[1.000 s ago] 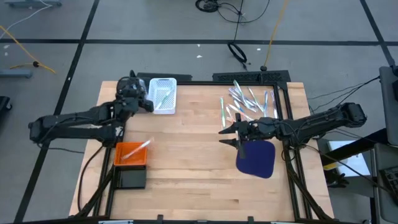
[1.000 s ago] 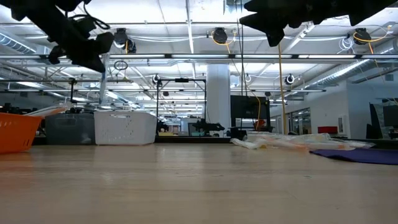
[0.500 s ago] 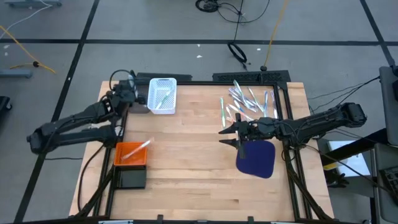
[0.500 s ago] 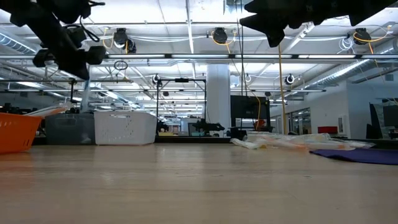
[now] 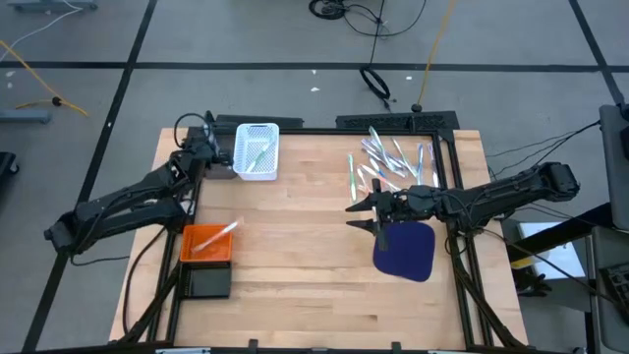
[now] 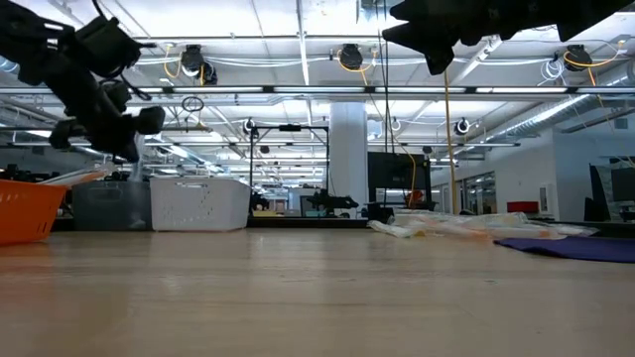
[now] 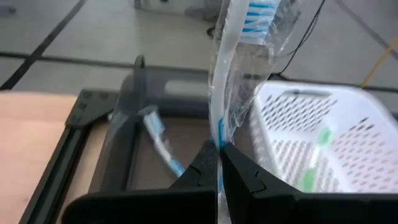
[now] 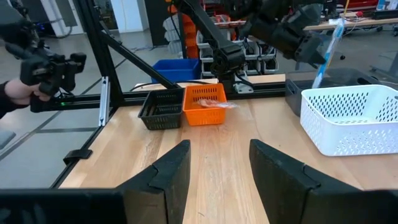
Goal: Pick & Place Toothbrushes
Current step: Put the blue toothbrush into the gray bin, then put the orange toothbrush into the orange bin
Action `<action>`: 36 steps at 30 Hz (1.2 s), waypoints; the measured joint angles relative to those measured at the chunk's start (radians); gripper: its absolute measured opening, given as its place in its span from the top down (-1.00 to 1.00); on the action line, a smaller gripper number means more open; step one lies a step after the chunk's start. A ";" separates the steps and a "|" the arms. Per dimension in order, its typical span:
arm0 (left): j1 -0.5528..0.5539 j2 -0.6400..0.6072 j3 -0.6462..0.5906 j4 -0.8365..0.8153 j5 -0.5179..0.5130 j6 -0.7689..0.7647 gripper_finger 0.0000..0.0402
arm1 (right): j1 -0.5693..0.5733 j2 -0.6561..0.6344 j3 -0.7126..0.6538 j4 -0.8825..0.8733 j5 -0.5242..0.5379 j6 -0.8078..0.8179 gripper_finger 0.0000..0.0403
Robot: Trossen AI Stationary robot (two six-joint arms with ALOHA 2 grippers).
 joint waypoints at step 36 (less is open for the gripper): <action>0.123 0.000 -0.063 0.053 0.123 -0.048 -0.09 | 0.000 0.002 0.000 0.000 0.000 -0.001 0.23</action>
